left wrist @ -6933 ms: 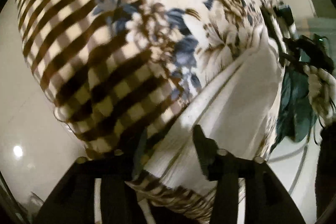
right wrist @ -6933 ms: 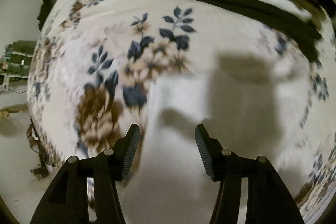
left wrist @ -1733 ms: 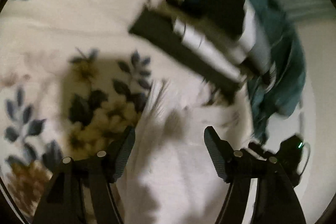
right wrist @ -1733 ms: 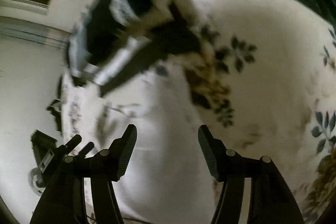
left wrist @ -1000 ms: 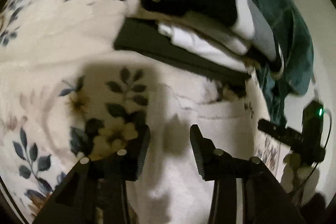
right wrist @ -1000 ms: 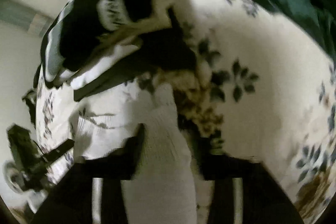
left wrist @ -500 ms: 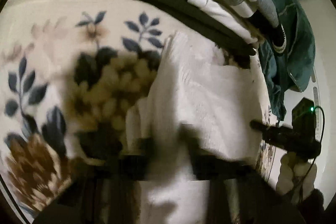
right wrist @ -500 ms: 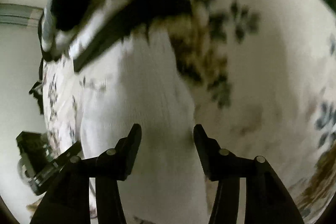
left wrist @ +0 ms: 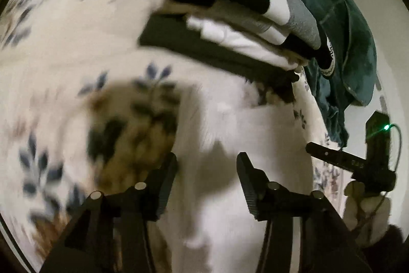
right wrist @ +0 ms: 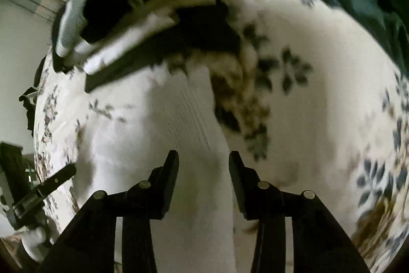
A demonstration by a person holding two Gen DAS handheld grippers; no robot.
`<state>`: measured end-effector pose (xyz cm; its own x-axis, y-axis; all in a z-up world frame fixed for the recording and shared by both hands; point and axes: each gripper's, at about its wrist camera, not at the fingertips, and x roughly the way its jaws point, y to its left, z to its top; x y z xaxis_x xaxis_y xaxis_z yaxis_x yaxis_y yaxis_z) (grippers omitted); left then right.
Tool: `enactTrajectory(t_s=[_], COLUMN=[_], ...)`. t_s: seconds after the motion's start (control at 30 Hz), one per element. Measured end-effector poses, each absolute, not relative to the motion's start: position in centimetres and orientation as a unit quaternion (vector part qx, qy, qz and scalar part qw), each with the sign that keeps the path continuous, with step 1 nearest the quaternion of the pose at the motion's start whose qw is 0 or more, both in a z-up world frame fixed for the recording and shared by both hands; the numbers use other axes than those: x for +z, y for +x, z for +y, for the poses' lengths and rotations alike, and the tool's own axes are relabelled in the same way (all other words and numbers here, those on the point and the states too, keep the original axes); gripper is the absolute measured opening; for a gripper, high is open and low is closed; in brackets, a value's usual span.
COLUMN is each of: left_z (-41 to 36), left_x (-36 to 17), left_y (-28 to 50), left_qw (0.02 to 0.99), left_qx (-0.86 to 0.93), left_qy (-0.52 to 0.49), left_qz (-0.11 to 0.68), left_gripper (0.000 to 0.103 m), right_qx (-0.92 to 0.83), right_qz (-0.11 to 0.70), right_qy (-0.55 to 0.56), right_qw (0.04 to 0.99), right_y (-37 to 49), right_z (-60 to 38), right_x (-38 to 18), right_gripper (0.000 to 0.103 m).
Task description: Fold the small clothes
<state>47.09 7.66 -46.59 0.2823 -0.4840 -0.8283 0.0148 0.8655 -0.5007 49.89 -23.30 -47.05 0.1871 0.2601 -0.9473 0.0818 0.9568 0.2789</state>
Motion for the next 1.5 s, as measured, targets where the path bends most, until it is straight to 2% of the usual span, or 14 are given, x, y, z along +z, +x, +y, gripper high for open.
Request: enactTrajectory(t_s=[0.1, 0.13, 0.37, 0.6, 0.7, 0.77, 0.8, 1.13, 1.2, 1.23, 1.27, 1.3, 1.33, 1.5], left_z=[5.8, 5.5, 8.8, 10.8, 12.3, 13.6, 14.2, 12.8, 12.0, 12.4, 12.1, 11.9, 11.9, 13.0], left_x=[-48.2, -48.5, -46.6, -50.4, -50.3, -50.1, -50.0, -53.2, -52.8, -52.3, -51.8, -51.7, -51.3, -52.4], left_y=[49.7, 50.1, 50.8, 52.1, 50.4, 48.7, 47.7, 38.8, 38.3, 38.1, 38.2, 38.3, 38.2, 38.4], left_qw=[0.773, 0.775, 0.799, 0.762, 0.741, 0.724, 0.716, 0.652, 0.672, 0.684, 0.695, 0.700, 0.706, 0.690], left_qx=[-0.174, -0.179, -0.149, -0.148, -0.160, -0.170, -0.174, -0.175, -0.166, -0.160, -0.158, -0.156, -0.156, -0.146], left_qy=[-0.170, -0.167, -0.207, -0.230, -0.279, -0.331, -0.358, -0.455, -0.449, -0.440, -0.423, -0.416, -0.412, -0.420], left_qz=[0.586, 0.583, 0.545, 0.587, 0.589, 0.580, 0.573, 0.580, 0.565, 0.559, 0.559, 0.559, 0.555, 0.571], left_gripper=[0.038, 0.001, 0.002, 0.006, 0.019, 0.063, 0.071, 0.074, 0.067, 0.034, 0.012, 0.012, 0.012, 0.021], right_qx=[0.068, 0.066, 0.032, 0.030, 0.047, 0.066, 0.074, 0.158, 0.158, 0.149, 0.145, 0.145, 0.142, 0.141], right_qz=[0.647, 0.646, 0.578, 0.647, 0.649, 0.642, 0.640, 0.689, 0.683, 0.672, 0.658, 0.638, 0.632, 0.634], right_qy=[0.099, 0.087, 0.091, 0.096, 0.140, 0.172, 0.185, 0.309, 0.336, 0.340, 0.344, 0.346, 0.338, 0.329], right_qw=[0.753, 0.755, 0.810, 0.756, 0.746, 0.744, 0.742, 0.636, 0.629, 0.640, 0.654, 0.673, 0.683, 0.685], right_y=[52.0, 52.3, 52.6, 55.4, 54.5, 53.3, 52.7, 43.6, 42.8, 42.5, 42.3, 42.2, 42.0, 42.4], right_z=[-21.5, -21.1, -22.0, -21.3, -23.0, -24.7, -25.4, -28.0, -27.9, -28.0, -28.1, -28.2, -28.1, -28.3], right_x=[-48.6, -48.7, -44.7, -50.1, -49.3, -48.5, -48.3, -54.5, -55.6, -55.5, -55.1, -54.5, -54.1, -54.0], right_gripper=[0.036, 0.006, 0.006, 0.008, 0.040, 0.072, 0.077, 0.091, 0.091, 0.086, 0.067, 0.049, 0.013, 0.010])
